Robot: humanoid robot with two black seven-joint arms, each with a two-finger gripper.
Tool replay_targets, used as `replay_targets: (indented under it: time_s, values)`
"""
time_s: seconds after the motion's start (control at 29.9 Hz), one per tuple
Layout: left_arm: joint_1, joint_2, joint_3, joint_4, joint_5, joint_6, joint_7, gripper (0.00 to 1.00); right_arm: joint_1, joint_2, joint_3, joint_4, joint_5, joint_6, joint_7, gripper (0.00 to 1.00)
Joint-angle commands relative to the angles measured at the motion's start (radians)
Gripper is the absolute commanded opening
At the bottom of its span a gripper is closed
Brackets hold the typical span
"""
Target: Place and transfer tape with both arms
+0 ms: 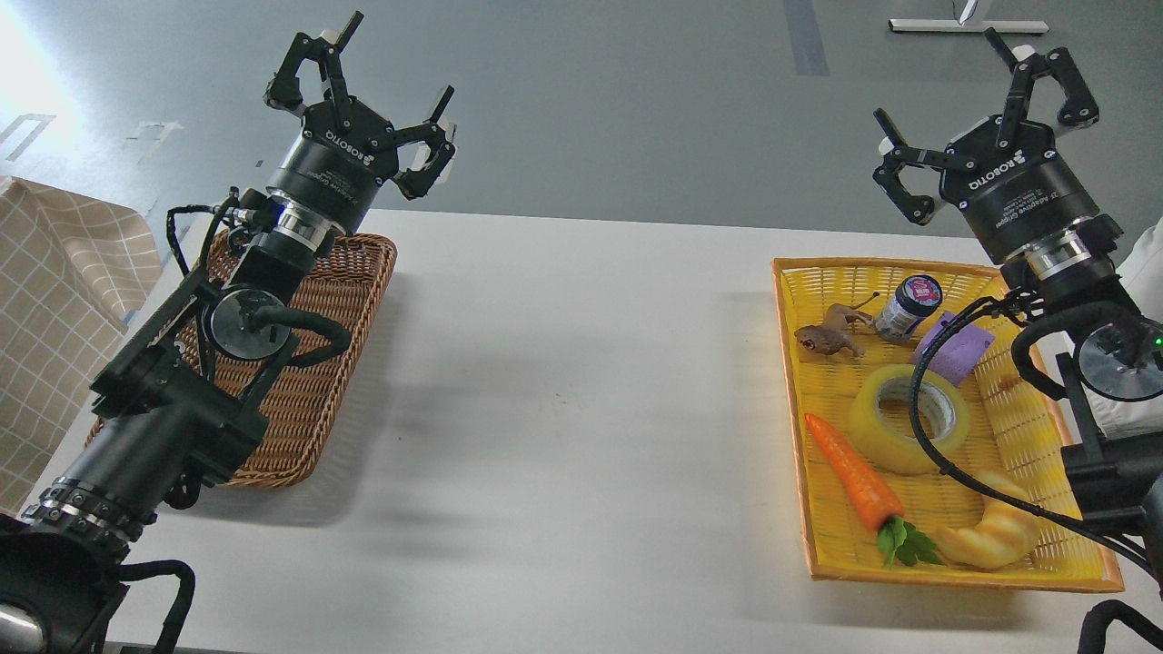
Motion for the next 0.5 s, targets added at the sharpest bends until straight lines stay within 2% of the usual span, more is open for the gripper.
replay_targets:
  time_s: [0.0,0.47]
  values:
    - [0.002,0.0,0.005,-0.003,-0.001,0.0,0.0,0.98,-0.023,-0.005,0.005,0.022,0.002,0.0,0.0,1.0]
    - [0.002,0.0,0.011,-0.003,-0.001,0.0,-0.002,0.98,-0.026,0.002,0.005,0.022,0.0,0.0,0.001,1.0]
